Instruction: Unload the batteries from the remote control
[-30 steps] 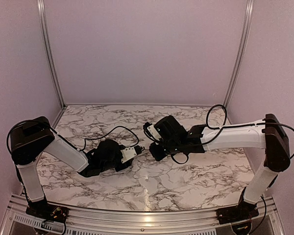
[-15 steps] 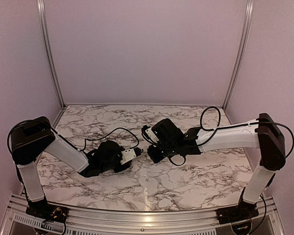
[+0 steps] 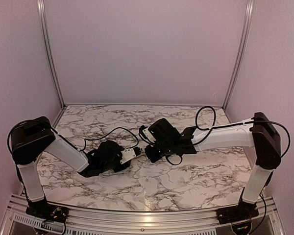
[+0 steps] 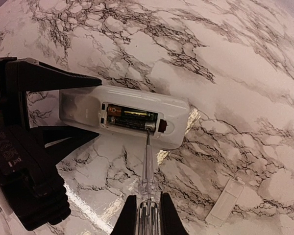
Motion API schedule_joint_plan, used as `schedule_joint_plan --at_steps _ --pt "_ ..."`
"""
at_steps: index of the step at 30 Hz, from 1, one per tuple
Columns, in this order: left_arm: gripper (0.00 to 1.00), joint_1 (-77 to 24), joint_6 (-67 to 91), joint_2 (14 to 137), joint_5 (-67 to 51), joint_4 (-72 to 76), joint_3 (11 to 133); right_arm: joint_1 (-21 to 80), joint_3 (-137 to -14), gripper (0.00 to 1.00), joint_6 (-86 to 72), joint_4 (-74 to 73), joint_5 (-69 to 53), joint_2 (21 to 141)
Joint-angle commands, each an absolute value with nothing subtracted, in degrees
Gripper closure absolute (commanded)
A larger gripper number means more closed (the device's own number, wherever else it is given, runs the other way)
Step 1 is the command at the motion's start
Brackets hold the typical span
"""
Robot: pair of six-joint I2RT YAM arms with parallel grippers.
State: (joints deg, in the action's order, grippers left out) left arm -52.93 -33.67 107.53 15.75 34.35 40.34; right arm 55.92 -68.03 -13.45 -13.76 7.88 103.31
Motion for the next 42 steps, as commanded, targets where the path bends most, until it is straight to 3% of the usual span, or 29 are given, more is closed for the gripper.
schedule_joint_plan --at_steps 1,21,32,42 --pt "1.00 -53.96 -34.01 108.33 13.80 36.61 41.48 56.23 -70.32 1.00 -13.58 -15.84 11.47 104.57" --pt "1.00 -53.96 -33.96 109.18 14.99 34.94 42.62 56.25 -69.62 1.00 -14.27 -17.02 15.10 101.60" --pt "1.00 -53.97 -32.97 108.99 13.50 32.96 43.43 57.98 -72.65 1.00 -15.92 -16.31 16.73 106.85" --pt "1.00 -53.96 -32.87 108.79 11.08 34.67 42.48 56.25 -69.43 1.00 -14.82 -11.04 9.72 105.12"
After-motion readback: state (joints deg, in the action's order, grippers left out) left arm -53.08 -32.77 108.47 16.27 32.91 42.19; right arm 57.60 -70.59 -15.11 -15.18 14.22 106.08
